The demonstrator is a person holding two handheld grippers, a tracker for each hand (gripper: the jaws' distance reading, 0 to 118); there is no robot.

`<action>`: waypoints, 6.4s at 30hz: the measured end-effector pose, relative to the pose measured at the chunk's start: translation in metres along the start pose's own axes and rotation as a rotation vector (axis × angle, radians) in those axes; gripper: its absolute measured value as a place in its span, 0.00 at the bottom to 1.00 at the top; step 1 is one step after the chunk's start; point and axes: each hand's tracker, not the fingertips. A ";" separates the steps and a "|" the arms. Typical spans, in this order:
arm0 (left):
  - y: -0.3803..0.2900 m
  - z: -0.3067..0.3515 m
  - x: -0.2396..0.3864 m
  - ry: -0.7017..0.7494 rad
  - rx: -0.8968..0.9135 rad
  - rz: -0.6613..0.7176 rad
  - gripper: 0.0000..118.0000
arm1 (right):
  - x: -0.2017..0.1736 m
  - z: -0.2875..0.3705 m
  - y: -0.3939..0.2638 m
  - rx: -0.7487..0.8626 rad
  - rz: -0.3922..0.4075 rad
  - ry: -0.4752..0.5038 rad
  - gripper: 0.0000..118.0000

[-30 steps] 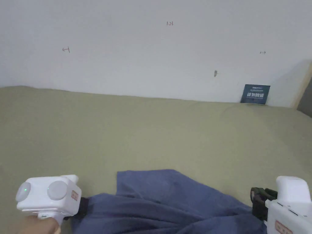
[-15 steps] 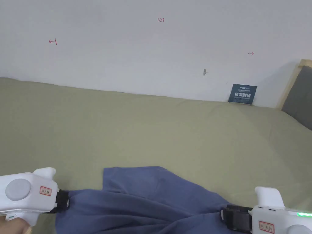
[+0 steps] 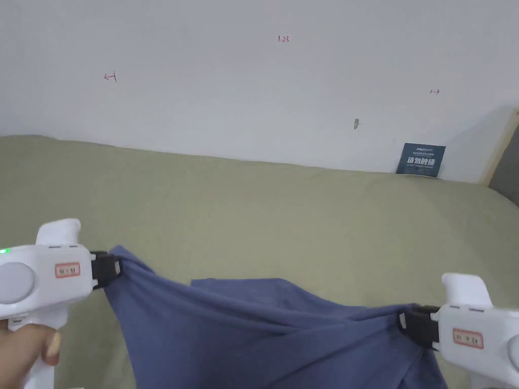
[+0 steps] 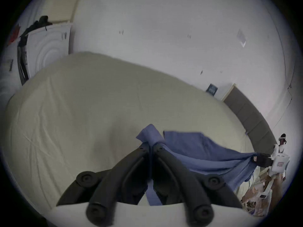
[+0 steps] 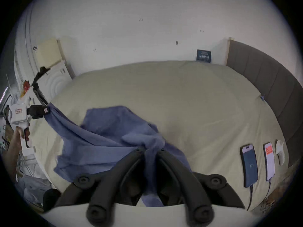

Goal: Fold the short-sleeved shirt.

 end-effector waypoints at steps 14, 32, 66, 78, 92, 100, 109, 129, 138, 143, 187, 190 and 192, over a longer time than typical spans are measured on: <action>0.119 0.064 0.019 -0.036 0.294 -0.031 0.04 | -0.018 0.045 0.141 0.339 0.014 0.019 0.08; 0.235 0.055 0.049 0.038 0.431 -0.130 0.04 | -0.028 0.014 0.272 0.542 0.067 -0.018 0.08; -0.126 0.070 -0.057 0.062 -0.012 0.085 0.04 | 0.017 0.004 -0.071 0.043 -0.040 0.019 0.08; -0.184 0.083 -0.068 0.094 -0.184 0.142 0.53 | 0.009 0.012 -0.120 -0.064 -0.053 0.025 0.30; -0.138 0.152 0.036 0.140 0.382 -0.239 0.85 | -0.043 0.095 -0.084 0.475 0.051 -0.156 0.87; -0.141 0.147 0.047 0.045 0.297 -0.259 0.00 | -0.053 0.096 -0.109 0.493 0.086 -0.164 0.00; -0.086 0.108 -0.001 0.056 -0.252 -0.342 0.00 | -0.053 0.094 -0.102 0.461 0.087 -0.141 0.00; -0.151 0.033 -0.064 0.134 -0.601 -0.269 0.53 | -0.031 0.016 -0.042 0.272 0.135 -0.030 0.00; -0.140 0.052 -0.052 0.067 -0.497 -0.222 0.04 | 0.008 -0.149 0.113 -0.196 0.165 0.071 0.70; -0.147 0.051 -0.046 0.056 -0.521 -0.184 0.04 | 0.014 -0.233 0.140 -0.366 0.229 0.029 0.95; 0.184 0.035 0.039 0.126 -0.043 -0.395 0.04 | 0.013 0.000 0.327 0.291 0.274 -0.048 0.02; 0.217 0.031 0.051 0.173 0.007 -0.434 0.04 | 0.015 0.007 0.351 0.351 0.243 -0.068 0.02; 0.237 0.029 0.058 0.188 0.037 -0.441 0.04 | 0.017 0.012 0.367 0.402 0.229 -0.093 0.02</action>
